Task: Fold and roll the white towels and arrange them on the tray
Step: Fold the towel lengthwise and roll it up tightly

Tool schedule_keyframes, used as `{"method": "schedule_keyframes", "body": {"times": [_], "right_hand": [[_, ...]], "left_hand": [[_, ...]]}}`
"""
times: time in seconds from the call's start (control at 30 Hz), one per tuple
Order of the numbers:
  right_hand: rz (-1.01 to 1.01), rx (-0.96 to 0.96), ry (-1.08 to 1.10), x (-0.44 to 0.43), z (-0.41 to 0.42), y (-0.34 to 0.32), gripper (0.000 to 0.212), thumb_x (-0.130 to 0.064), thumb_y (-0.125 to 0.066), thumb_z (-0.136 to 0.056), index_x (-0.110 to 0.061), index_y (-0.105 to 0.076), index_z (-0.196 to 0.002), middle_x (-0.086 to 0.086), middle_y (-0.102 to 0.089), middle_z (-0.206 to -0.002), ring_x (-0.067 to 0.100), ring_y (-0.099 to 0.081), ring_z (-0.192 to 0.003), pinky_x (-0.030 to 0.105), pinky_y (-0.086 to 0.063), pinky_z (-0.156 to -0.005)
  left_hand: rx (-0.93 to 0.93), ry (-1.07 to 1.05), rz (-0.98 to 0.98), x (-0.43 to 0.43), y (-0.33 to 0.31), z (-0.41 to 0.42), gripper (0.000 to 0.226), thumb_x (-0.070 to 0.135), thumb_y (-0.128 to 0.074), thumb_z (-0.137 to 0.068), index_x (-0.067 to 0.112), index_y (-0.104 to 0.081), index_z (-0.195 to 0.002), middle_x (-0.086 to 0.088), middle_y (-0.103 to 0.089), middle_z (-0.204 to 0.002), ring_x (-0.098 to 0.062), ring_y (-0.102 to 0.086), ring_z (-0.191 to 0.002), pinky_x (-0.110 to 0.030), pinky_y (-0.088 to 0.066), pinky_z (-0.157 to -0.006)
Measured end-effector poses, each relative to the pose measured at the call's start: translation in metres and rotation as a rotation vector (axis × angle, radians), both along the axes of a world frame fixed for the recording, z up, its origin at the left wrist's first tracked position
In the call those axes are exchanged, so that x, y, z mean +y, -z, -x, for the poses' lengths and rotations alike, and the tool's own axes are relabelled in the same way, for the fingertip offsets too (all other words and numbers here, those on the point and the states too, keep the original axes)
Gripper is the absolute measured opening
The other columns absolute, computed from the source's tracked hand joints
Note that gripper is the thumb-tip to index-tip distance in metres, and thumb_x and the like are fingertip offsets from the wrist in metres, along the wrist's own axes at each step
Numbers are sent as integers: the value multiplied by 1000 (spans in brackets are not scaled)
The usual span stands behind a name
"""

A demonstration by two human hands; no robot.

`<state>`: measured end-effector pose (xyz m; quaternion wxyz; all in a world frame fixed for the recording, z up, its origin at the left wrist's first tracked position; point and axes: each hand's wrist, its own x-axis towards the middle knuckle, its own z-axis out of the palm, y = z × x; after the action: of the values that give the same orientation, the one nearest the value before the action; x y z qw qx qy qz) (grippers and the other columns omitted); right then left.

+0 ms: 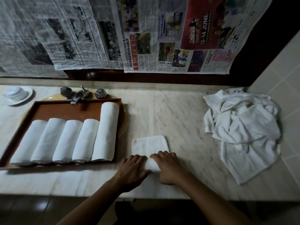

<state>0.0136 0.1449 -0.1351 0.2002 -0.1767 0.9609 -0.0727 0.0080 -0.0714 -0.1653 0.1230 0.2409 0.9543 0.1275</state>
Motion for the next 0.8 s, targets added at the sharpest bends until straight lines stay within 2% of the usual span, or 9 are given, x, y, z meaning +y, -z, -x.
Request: {"method": "schedule_keyframes", "body": {"times": [0.2,0.33,0.4,0.5,0.6,0.63,0.7,0.77,0.8], "right_hand": [[15,-25,-20,6,-15,1,80,-20,-62,-69,-28,-35,-144,-2,-48,-131,25,-46,-122,43,-37,-101],[53,84,15,6,-29,0,89,-20,-58,-70,-27,-28,-154,-3,-39,-147,24,-37,-137,47,-20,-120],[132,196,72,3,-43,2,84,-18,-53,-69,-26,-37,-151,-3,-41,-148,23,-38,-140,49,-13,-124],[216,308,89,-1,-62,12,74,-16,-46,-70,-24,-52,-143,1,-50,-148,27,-47,-139,50,-18,-121],[103,287,26,-2,-68,19,82,-17,-38,-74,-22,-39,-156,6,-37,-162,31,-34,-150,58,-17,-118],[72,281,16,-1,-66,21,87,-16,-39,-73,-23,-31,-159,6,-31,-166,31,-29,-153,59,-15,-119],[45,277,10,1,-58,23,97,-13,-47,-70,-24,-22,-162,6,-25,-168,32,-23,-155,60,-13,-120],[28,273,-3,1,-47,24,101,-12,-55,-68,-25,-21,-162,5,-28,-165,32,-26,-153,60,-12,-122],[25,270,-12,1,-41,23,100,-13,-58,-69,-25,-23,-161,5,-32,-163,32,-29,-151,60,-12,-122]], "left_hand": [[-36,-16,-60,6,1,-14,80,78,0,-92,32,-45,-139,12,-52,-126,-14,-47,-112,-39,-37,-94],[-99,-60,-115,8,1,-9,85,80,6,-88,31,-48,-133,12,-50,-122,-13,-45,-109,-41,-38,-92],[-137,-99,-173,7,7,-5,80,79,2,-91,31,-51,-128,12,-50,-117,-12,-45,-107,-42,-40,-94],[-151,-109,-224,4,18,3,75,75,-3,-98,28,-56,-120,10,-55,-113,-14,-48,-103,-42,-42,-95],[-155,-89,-278,8,8,4,83,70,0,-99,18,-63,-115,5,-62,-113,-16,-50,-101,-42,-41,-95],[-153,-108,-309,12,4,3,78,66,-6,-102,15,-64,-116,3,-63,-115,-17,-51,-102,-41,-41,-95],[-160,-218,-367,16,1,2,54,52,-28,-107,14,-61,-127,-2,-60,-124,-20,-54,-111,-35,-43,-98],[-174,-358,-372,17,4,1,41,42,-43,-106,17,-55,-137,-4,-55,-132,-23,-55,-118,-32,-45,-99],[-148,-379,-378,17,4,0,41,41,-43,-106,17,-55,-137,-4,-54,-133,-24,-55,-118,-33,-46,-98]]}}
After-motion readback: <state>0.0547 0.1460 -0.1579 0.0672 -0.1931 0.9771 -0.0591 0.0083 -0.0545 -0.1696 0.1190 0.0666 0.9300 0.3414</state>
